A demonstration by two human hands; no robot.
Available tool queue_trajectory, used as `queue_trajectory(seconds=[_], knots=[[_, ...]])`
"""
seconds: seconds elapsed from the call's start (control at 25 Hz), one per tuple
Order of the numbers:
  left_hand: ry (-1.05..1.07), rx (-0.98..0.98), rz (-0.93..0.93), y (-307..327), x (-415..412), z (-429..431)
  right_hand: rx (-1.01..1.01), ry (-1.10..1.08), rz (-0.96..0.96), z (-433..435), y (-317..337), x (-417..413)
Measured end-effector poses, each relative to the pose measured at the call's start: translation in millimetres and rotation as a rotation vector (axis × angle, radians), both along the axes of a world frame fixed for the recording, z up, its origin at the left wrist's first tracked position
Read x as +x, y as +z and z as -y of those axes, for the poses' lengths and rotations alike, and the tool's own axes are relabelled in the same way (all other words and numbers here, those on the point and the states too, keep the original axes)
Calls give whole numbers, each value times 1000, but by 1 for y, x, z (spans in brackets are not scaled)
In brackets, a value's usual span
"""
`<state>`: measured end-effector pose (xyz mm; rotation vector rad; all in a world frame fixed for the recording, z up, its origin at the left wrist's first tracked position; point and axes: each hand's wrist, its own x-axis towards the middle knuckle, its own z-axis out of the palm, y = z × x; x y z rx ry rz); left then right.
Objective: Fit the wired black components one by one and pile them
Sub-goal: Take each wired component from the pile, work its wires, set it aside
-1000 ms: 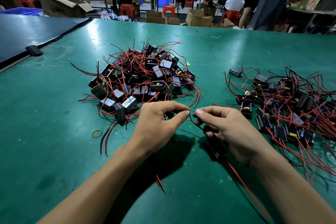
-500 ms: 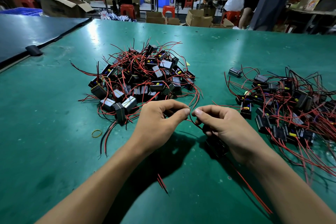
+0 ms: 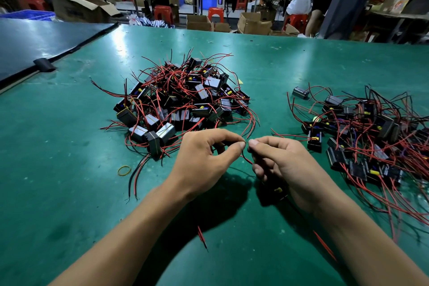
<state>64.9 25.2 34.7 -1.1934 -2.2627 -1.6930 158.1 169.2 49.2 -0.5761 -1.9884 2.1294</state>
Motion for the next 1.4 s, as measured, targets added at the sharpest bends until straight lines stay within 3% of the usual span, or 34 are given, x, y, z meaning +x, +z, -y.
queue_trajectory(seconds=[0.16, 0.4, 0.52, 0.64, 0.72, 0.92, 1.0, 1.4], knots=[[-13, -20, -146, -1, -2, 1, -82, -30, -37, 3, 3, -1], [-3, -65, -219, 0, -3, 4, 297, -27, -129, 3, -1, 4], [1, -81, -118, 1, 0, 2, 343, -24, -193, 2, -2, 3], [-21, -69, 147, 3, -2, 1, 705, -36, -333, 0, -5, 5], [-24, -64, 205, 3, -3, 2, 865, -38, -396, -1, -6, 6], [3, -46, 81, 5, 1, 3, 216, -23, -156, -1, -1, 4], [8, -38, 35, 5, 2, 2, 72, 5, -70, -2, -1, 4], [51, -109, -89, 5, 3, 2, 108, 58, -32, -6, -1, 4]])
